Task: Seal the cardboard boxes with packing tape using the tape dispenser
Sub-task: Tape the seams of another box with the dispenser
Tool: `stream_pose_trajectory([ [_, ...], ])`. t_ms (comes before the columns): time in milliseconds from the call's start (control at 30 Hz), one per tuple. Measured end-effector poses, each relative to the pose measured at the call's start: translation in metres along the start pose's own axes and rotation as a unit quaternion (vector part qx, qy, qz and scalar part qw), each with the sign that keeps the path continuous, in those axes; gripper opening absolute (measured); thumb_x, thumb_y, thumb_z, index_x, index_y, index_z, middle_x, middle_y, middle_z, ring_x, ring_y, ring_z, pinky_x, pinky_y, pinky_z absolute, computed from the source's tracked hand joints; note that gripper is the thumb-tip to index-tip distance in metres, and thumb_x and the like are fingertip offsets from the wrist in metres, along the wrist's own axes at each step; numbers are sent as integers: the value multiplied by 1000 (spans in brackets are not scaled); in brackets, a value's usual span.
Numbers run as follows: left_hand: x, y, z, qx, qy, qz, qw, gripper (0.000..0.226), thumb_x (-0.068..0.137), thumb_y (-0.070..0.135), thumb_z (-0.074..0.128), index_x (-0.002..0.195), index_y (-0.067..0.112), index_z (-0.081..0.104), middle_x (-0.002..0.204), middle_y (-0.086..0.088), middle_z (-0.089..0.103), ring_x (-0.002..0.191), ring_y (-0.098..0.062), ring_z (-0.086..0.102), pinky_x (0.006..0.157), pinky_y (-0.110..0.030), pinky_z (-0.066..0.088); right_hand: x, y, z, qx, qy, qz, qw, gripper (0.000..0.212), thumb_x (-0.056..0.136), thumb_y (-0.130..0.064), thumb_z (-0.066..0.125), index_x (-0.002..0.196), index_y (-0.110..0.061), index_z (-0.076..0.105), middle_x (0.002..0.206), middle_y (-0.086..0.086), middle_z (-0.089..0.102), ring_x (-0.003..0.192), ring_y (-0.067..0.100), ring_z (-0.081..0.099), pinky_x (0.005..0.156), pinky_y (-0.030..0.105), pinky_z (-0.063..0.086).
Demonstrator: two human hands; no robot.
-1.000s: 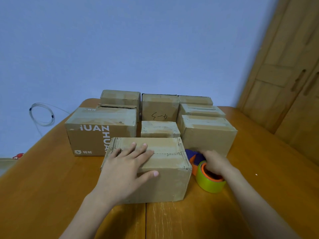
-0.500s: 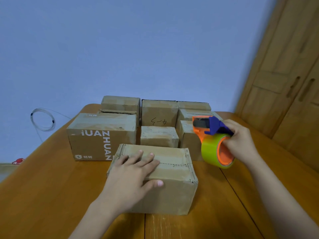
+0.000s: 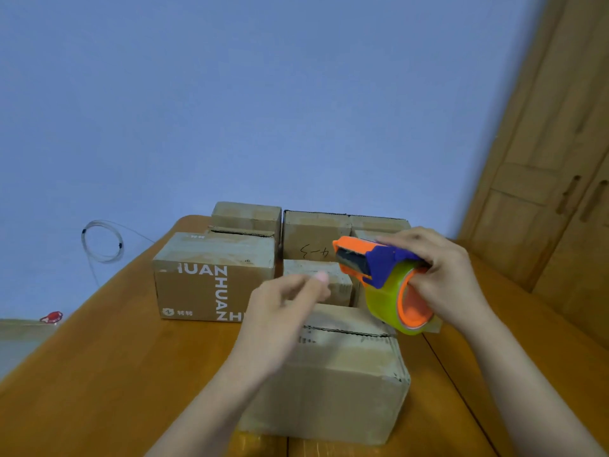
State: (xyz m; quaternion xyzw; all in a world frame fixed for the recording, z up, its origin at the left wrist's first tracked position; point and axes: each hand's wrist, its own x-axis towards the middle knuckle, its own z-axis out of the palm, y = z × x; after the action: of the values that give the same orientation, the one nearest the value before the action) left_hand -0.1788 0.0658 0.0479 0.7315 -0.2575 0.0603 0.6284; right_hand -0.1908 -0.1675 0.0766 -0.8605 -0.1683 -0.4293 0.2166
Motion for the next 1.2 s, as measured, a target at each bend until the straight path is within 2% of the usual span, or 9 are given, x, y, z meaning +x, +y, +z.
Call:
stream_pose_trajectory([
  [67, 10, 15, -1, -101, -58, -83, 990, 61, 75, 66, 40, 76, 14, 71, 78, 2, 72, 73, -7, 63, 80, -22, 46, 1, -3, 1, -8, 4, -14, 1000, 68, 55, 6, 42, 110, -22, 71, 98, -8, 65, 96, 20, 59, 84, 27, 45],
  [167, 19, 28, 1, -129, -116, -151, 973, 71, 71, 74, 36, 75, 11, 69, 73, -4, 69, 67, -14, 59, 76, -29, 48, 2, -7, 2, -24, 16, -34, 999, 64, 57, 6, 43, 109, -17, 72, 98, -6, 65, 95, 19, 58, 83, 22, 44],
  [367, 22, 33, 7, -176, -83, -133, 972, 42, 73, 54, 58, 68, 14, 66, 64, -1, 66, 59, -10, 57, 76, -30, 52, 4, -8, -1, -53, 28, -51, 997, 66, 55, 9, 43, 109, -15, 72, 99, -2, 66, 95, 23, 57, 81, 37, 46],
  [533, 22, 30, 2, -186, -122, -127, 967, 27, 90, 32, 57, 74, 13, 66, 67, 1, 65, 60, -8, 57, 78, -31, 51, 2, -7, -9, -64, 20, -65, 996, 63, 59, 7, 45, 112, -14, 71, 99, -3, 63, 95, 20, 54, 78, 44, 50],
  [767, 34, 29, -14, -166, -153, -165, 960, 31, 95, 21, 53, 68, 14, 67, 66, -3, 62, 62, -15, 54, 68, -28, 47, 3, -3, -29, -137, -59, -109, 983, 73, 64, 3, 44, 130, -24, 57, 122, 2, 60, 109, 22, 53, 86, 42, 49],
  [900, 37, 27, -20, -100, -173, -162, 966, 38, 94, 17, 53, 59, 17, 70, 68, -6, 66, 67, -17, 58, 76, -32, 48, -4, -2, -35, -142, -120, -119, 975, 68, 76, -15, 29, 139, -37, 40, 122, 1, 56, 104, 26, 57, 74, 37, 53],
  [967, 37, 28, -19, -54, -163, -153, 973, 32, 93, 16, 55, 64, 14, 70, 70, -6, 70, 71, -17, 64, 82, -34, 49, -9, -1, -33, -153, -126, -125, 972, 64, 82, -10, 37, 139, -38, 37, 114, 8, 56, 97, 30, 57, 72, 39, 53],
  [1067, 37, 23, -19, -11, -167, -153, 974, 25, 92, 16, 57, 71, 10, 70, 73, -5, 73, 70, -12, 68, 81, -32, 49, -16, 2, -28, -181, -132, -145, 964, 83, 74, 9, 68, 139, -33, 39, 108, 15, 56, 91, 33, 56, 66, 41, 54],
  [1200, 41, 11, -47, -1, -123, -180, 976, 26, 93, 15, 57, 70, 6, 65, 73, -9, 72, 72, -18, 69, 82, -34, 51, -34, 22, -48, -203, -141, -142, 958, 91, 67, 10, 75, 139, -34, 39, 107, 14, 57, 91, 31, 56, 64, 37, 50],
])
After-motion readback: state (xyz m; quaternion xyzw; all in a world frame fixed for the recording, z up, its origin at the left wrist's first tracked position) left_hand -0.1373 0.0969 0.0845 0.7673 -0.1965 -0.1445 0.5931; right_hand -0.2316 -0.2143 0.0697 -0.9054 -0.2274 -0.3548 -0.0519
